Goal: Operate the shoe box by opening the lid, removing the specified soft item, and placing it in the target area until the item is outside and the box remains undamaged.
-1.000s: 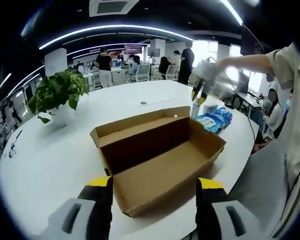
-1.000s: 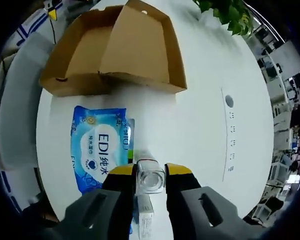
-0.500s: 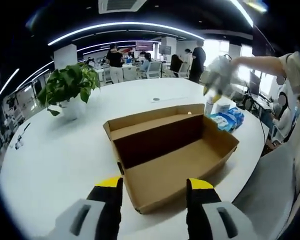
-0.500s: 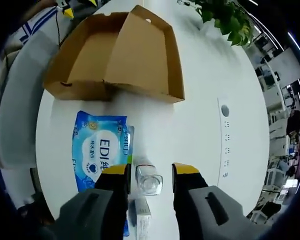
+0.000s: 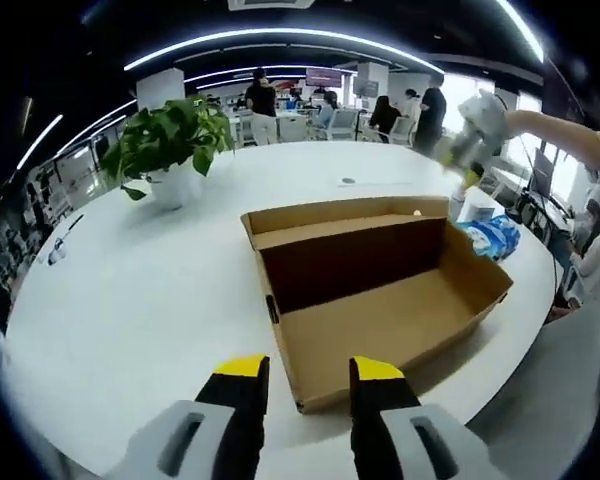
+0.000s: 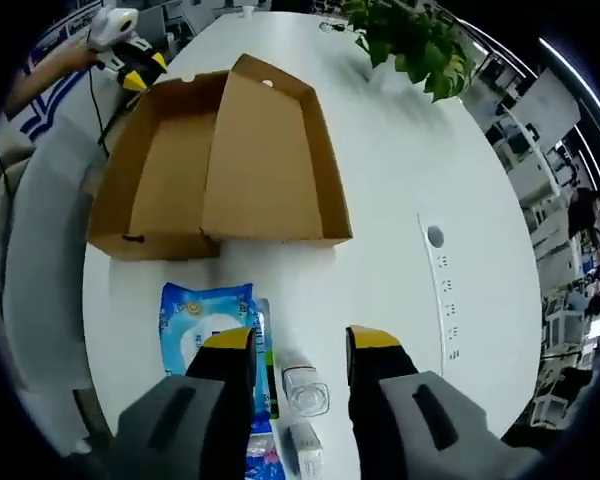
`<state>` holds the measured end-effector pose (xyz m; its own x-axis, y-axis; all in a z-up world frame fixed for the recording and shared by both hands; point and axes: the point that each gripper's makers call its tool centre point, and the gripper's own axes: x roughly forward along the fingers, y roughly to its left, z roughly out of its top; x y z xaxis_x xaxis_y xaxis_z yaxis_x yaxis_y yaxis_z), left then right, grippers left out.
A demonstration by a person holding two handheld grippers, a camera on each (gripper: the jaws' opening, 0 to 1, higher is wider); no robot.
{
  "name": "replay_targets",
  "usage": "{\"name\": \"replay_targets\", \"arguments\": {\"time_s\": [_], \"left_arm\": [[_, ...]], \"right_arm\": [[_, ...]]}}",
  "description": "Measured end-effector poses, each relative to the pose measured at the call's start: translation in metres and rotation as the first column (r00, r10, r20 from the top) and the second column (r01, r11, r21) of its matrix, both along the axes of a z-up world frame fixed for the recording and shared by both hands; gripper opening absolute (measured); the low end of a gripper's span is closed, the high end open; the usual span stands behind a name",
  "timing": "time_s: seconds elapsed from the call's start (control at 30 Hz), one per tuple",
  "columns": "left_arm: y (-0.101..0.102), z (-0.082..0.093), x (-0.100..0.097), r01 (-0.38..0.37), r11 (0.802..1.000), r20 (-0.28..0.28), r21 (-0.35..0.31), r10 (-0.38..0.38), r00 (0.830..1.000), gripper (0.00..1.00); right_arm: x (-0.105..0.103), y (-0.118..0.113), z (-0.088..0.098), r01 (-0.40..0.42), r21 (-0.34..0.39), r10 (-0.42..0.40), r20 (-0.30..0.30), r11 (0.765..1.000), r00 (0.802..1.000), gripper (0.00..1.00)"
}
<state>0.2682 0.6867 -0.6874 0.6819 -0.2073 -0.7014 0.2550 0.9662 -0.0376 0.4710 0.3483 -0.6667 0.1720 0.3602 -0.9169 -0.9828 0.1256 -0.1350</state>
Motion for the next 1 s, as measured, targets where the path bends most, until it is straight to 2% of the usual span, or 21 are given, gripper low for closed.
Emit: {"name": "replay_targets", "arguments": {"time_s": [0.1, 0.17, 0.27, 0.33, 0.47, 0.6, 0.67, 0.77, 0.83, 0.97, 1.0], "left_arm": [[0.002, -0.007, -0.002, -0.036, 0.999, -0.029, -0.020, 0.035, 0.999, 0.29], [0.002, -0.010, -0.003, -0.085, 0.995, -0.046, -0.062, 0.082, 0.996, 0.28], [0.004, -0.014, -0.002, -0.100, 0.993, -0.060, -0.058, 0.096, 0.994, 0.26], [0.007, -0.017, 0.000, -0.125, 0.990, -0.065, -0.063, 0.121, 0.991, 0.26], [0.008, -0.019, 0.000, -0.161, 0.983, -0.082, -0.085, 0.154, 0.985, 0.17], [0.009, -0.021, -0.001, -0.175, 0.980, -0.091, -0.094, 0.166, 0.982, 0.12], [0.009, -0.022, -0.001, -0.179, 0.980, -0.094, -0.090, 0.170, 0.981, 0.09], [0.013, -0.022, -0.001, -0.184, 0.980, -0.095, -0.076, 0.177, 0.980, 0.06], [0.012, -0.022, -0.001, -0.186, 0.979, -0.099, -0.083, 0.178, 0.979, 0.06], [0.012, -0.023, -0.001, -0.191, 0.978, -0.100, -0.089, 0.182, 0.978, 0.05], [0.012, -0.023, -0.001, -0.193, 0.977, -0.100, -0.091, 0.184, 0.978, 0.05]], "right_arm": [[-0.001, 0.007, 0.001, 0.028, 0.023, -0.028, -0.009, 0.999, 1.000, 0.32], [0.000, 0.012, 0.001, 0.048, 0.036, -0.048, -0.012, 0.998, 0.999, 0.32], [0.010, 0.021, 0.003, 0.079, 0.075, -0.082, 0.032, 0.994, 0.996, 0.33], [0.017, 0.027, 0.003, 0.127, 0.101, -0.132, 0.039, 0.987, 0.990, 0.33], [0.026, 0.039, 0.003, 0.211, 0.157, -0.219, 0.034, 0.965, 0.975, 0.32], [0.037, 0.046, -0.001, 0.301, 0.208, -0.313, 0.028, 0.931, 0.949, 0.31], [0.039, 0.049, -0.005, 0.341, 0.225, -0.350, 0.004, 0.913, 0.937, 0.31], [0.041, 0.050, -0.016, 0.419, 0.237, -0.416, -0.064, 0.876, 0.907, 0.31], [0.043, 0.050, -0.021, 0.443, 0.237, -0.436, -0.084, 0.865, 0.896, 0.31], [0.043, 0.048, -0.028, 0.482, 0.244, -0.477, -0.084, 0.842, 0.875, 0.30], [0.043, 0.049, -0.031, 0.500, 0.247, -0.491, -0.102, 0.830, 0.865, 0.29]]}}
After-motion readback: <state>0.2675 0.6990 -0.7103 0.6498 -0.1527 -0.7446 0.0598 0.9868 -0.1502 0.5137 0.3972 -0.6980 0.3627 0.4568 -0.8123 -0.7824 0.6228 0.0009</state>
